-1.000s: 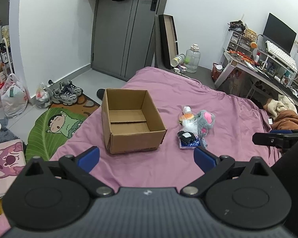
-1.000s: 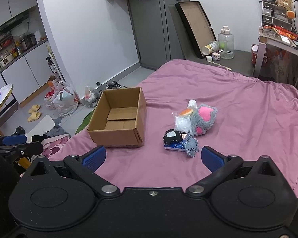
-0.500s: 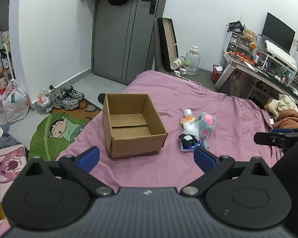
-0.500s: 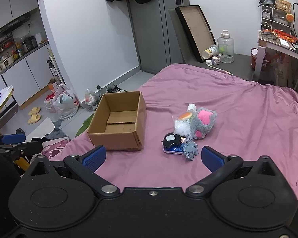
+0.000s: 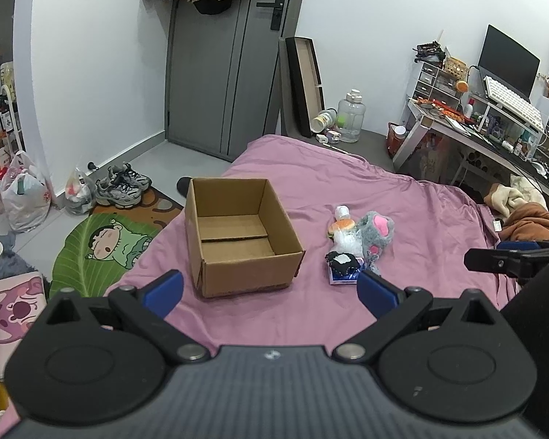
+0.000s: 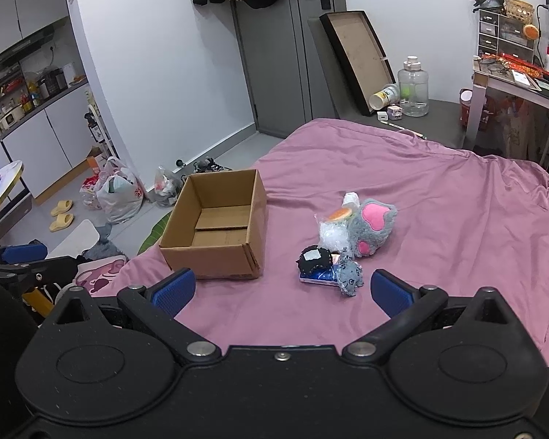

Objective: Organize soft objects
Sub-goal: 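Move both tools toward the pile of soft toys beside the box, then grasp the black round plush with the left tool while the right tool grasps the denim mouse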

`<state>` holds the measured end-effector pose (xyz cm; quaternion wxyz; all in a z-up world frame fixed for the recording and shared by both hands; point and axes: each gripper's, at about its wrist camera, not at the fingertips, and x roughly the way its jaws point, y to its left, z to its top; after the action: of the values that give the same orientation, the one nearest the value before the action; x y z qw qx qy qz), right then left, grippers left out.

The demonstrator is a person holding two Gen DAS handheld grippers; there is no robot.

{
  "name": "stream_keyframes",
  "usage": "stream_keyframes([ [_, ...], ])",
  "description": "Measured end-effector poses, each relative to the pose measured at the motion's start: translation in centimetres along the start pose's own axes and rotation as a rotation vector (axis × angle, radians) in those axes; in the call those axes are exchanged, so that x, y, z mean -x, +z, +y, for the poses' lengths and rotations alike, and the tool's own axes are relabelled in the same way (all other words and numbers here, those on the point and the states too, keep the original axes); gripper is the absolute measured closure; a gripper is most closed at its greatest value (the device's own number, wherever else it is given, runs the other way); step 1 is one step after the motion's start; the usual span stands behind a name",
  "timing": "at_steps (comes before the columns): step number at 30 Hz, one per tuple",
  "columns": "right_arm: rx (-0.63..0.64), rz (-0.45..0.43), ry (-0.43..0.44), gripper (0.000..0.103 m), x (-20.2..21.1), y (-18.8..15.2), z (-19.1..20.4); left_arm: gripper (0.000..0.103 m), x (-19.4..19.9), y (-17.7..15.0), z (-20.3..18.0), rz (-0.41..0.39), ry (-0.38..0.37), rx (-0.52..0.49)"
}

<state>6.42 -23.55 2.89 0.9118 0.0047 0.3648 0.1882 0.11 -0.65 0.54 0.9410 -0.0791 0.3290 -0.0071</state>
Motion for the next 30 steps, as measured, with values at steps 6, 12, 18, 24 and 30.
stream_keyframes([
  [6, -0.013, 0.003, 0.017, 0.000, 0.2, 0.0, -0.1, 0.002, -0.1, -0.1, -0.2, -0.001, 0.000, -0.002],
  [12, -0.025, -0.001, 0.054, 0.000, 0.0, 0.1, -0.1, 0.002, -0.4, 0.0, -0.3, 0.004, -0.003, -0.016],
  [18, -0.042, 0.006, 0.062, 0.000, -1.0, 0.0, -0.7, 0.002, -1.7, -0.1, -0.3, 0.031, 0.000, -0.017],
  [24, -0.079, 0.005, 0.054, 0.000, -2.1, -0.1, -2.0, 0.002, -3.4, 0.3, -1.1, 0.054, 0.003, -0.080],
  [30, -0.131, 0.010, 0.054, 0.002, -3.6, -0.3, -3.9, 0.002, -5.4, 1.3, -1.7, 0.068, -0.012, -0.145],
])
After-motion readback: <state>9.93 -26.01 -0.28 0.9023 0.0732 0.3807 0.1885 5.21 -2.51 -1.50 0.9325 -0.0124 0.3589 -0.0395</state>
